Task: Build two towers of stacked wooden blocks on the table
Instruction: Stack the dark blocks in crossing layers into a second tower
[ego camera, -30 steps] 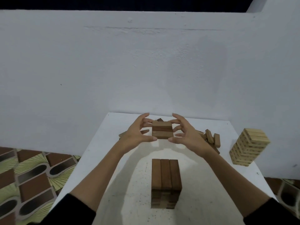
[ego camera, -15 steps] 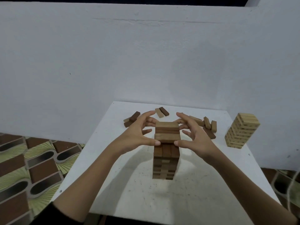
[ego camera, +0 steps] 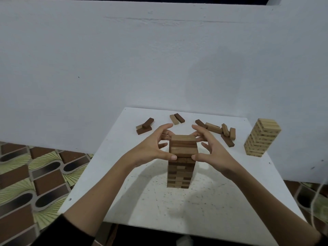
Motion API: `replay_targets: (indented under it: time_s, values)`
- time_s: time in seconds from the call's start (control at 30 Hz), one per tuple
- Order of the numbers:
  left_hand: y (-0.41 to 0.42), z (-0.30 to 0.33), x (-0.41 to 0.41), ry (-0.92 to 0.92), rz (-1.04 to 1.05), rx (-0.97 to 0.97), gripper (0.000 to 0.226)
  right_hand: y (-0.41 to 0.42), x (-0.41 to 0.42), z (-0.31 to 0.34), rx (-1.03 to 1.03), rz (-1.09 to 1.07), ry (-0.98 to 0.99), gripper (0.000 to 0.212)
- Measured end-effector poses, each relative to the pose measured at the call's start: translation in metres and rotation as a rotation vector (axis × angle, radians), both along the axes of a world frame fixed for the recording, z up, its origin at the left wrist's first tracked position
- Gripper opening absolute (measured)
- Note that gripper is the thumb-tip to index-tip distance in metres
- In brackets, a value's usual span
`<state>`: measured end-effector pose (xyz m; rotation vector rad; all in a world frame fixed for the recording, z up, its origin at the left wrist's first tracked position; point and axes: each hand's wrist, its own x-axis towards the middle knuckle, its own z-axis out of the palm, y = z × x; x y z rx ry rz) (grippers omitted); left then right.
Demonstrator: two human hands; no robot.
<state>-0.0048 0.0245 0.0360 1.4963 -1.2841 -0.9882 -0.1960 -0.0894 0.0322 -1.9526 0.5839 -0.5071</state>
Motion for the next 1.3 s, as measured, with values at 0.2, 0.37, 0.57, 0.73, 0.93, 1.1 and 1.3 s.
replay_targets:
  time_s: [0.2, 0.37, 0.57, 0.73, 0.93, 1.1, 1.3]
  values:
    - [0.001, 0.002, -0.002, -0.030, -0.022, 0.014, 0.094, 0.001, -0.002, 0.002, 0.014, 0.031, 0.032, 0.085]
    - [0.000, 0.000, -0.006, -0.103, -0.016, 0.001, 0.094, -0.001, -0.001, 0.004, -0.061, 0.073, 0.078, 0.096]
    - [-0.003, -0.005, -0.008, -0.162, 0.004, -0.031, 0.088, -0.002, 0.002, -0.001, -0.126, 0.098, 0.093, 0.099]
    - [-0.002, -0.006, -0.008, -0.198, 0.011, -0.031, 0.094, -0.001, 0.004, -0.001, -0.150, 0.076, 0.103, 0.097]
    - [-0.001, -0.006, -0.011, -0.197, 0.020, -0.023, 0.101, -0.001, 0.005, -0.002, -0.143, 0.072, 0.103, 0.093]
    - [0.000, -0.007, -0.014, -0.138, 0.052, -0.003, 0.103, 0.001, 0.006, -0.001, -0.113, 0.054, 0.120, 0.091]
    - [0.001, -0.009, -0.018, -0.047, 0.054, 0.001, 0.106, 0.009, 0.003, 0.003, -0.009, 0.053, 0.059, 0.099]
